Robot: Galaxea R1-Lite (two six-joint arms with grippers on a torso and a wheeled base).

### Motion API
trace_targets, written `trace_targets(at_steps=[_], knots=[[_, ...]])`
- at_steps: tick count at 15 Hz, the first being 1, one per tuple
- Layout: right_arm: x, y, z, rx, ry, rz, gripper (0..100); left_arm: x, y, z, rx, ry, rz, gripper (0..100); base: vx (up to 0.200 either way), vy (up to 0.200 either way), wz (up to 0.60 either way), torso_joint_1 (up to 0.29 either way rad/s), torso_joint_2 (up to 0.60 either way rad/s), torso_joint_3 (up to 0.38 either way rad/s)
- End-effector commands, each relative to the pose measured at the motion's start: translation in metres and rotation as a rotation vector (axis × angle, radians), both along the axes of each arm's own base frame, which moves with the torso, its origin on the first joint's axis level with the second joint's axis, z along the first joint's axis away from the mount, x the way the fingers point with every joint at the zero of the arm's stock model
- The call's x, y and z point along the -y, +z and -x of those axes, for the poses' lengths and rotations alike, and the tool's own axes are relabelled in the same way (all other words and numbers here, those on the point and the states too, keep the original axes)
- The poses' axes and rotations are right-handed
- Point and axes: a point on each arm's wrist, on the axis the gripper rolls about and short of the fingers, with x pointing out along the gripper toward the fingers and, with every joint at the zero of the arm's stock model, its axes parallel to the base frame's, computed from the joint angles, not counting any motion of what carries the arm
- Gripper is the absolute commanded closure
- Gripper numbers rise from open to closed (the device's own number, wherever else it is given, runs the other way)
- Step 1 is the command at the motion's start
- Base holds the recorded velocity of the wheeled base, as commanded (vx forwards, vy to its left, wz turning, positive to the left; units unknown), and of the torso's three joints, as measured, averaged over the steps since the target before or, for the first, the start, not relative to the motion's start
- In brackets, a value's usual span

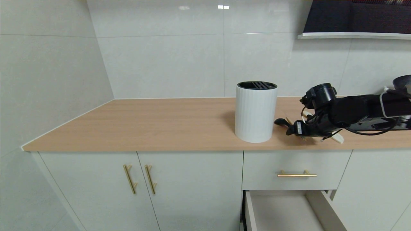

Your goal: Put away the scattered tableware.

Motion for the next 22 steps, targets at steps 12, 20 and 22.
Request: trace_targets(at_steps=[12,20,22], knots=[[0.0,-0.008,-0.004,-0.018,-0.001,0.004,100,0.0,0.0,0.0,0.0,0.001,0.001,0,0.0,0.0,0.0,0.0,0.0,0.0],[0.005,0.028,0.021,0.055,-0.057,-0.005,100,0.0,0.0,0.0,0.0,0.001,0.001,0,0.0,0.0,0.0,0.0,0.0,0.0],[0.012,0.06,0.066,0.104,-0.062,-0.038,100,0.0,0.0,0.0,0.0,0.001,0.001,0,0.0,0.0,0.0,0.0,0.0,0.0]])
